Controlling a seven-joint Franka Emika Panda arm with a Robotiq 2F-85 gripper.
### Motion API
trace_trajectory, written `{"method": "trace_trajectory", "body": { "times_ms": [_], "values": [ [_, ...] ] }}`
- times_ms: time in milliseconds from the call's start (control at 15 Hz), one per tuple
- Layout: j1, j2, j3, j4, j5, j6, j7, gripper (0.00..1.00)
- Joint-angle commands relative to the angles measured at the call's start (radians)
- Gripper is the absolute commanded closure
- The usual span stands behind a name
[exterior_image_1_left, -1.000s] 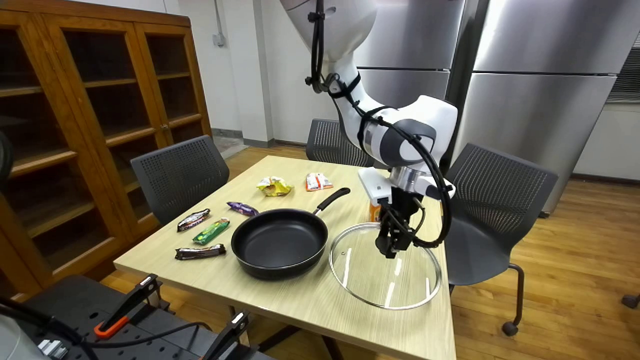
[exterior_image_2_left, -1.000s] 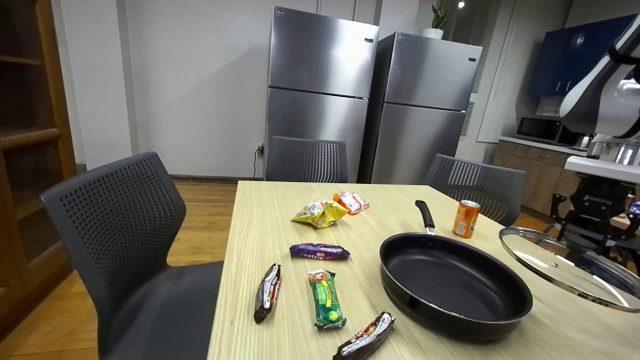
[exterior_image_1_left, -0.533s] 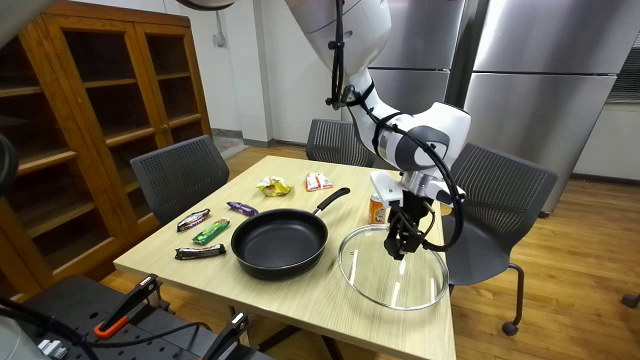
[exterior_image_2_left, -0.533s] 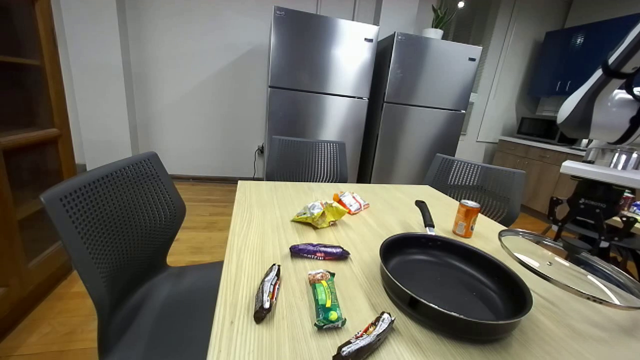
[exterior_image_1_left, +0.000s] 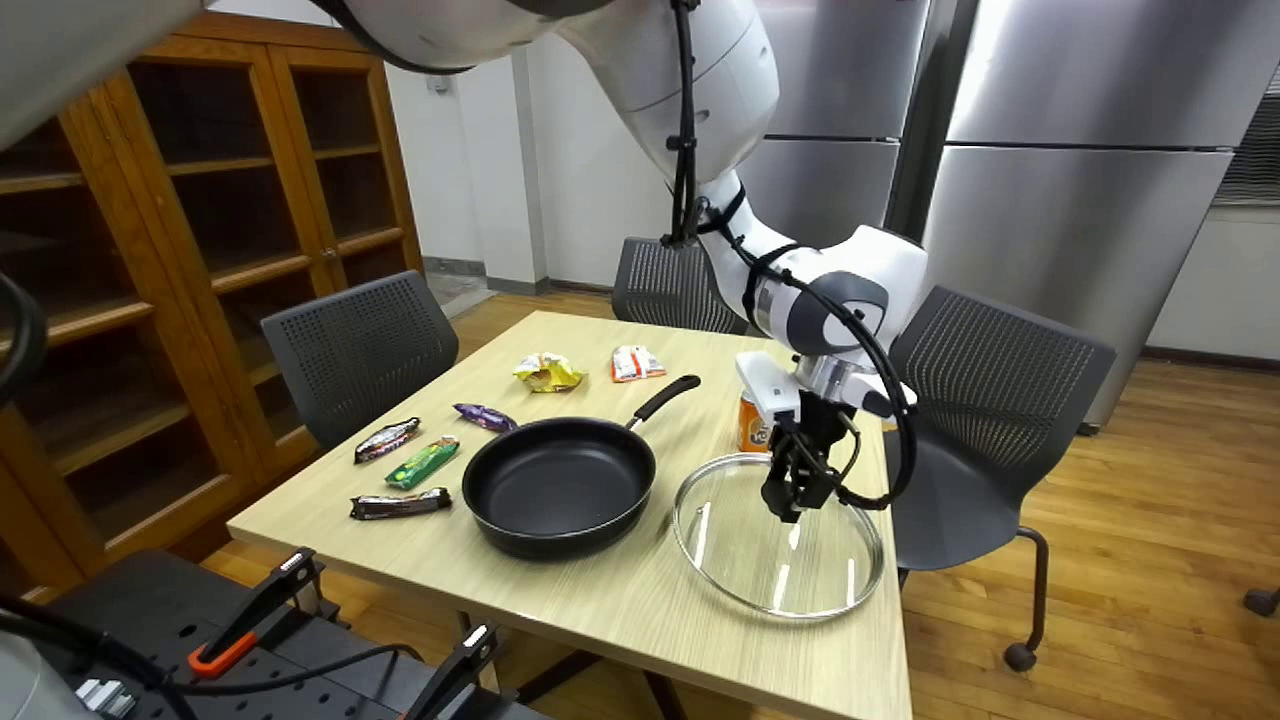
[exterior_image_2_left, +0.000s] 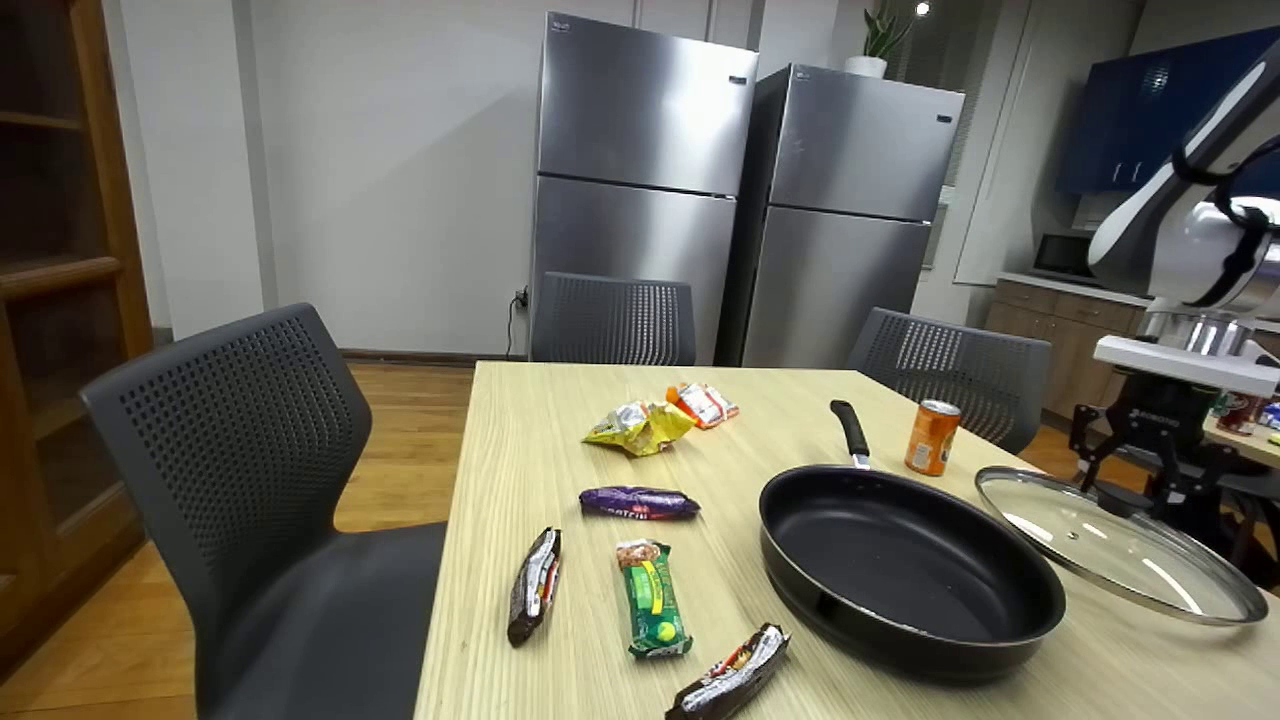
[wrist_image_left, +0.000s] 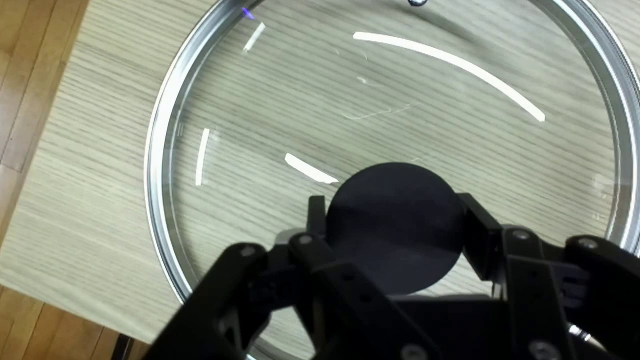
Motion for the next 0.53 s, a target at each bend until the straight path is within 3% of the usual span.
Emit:
{"method": "trace_trajectory", "body": {
  "times_ms": [0, 333, 400, 467],
  "values": [
    [-0.012, 0.019, 0.012, 0.068, 0.015, -0.052, 0.017, 0.61],
    [-0.010, 0.011, 0.020, 0.058, 0.011, -0.056, -0.002, 0.61],
    [-0.011, 0.007, 0.025, 0.052, 0.012, -0.055, -0.011, 0.57],
    [-0.007, 0.000, 0.026, 0.040, 0.011, -0.047, -0.012, 0.11]
  ]
}}
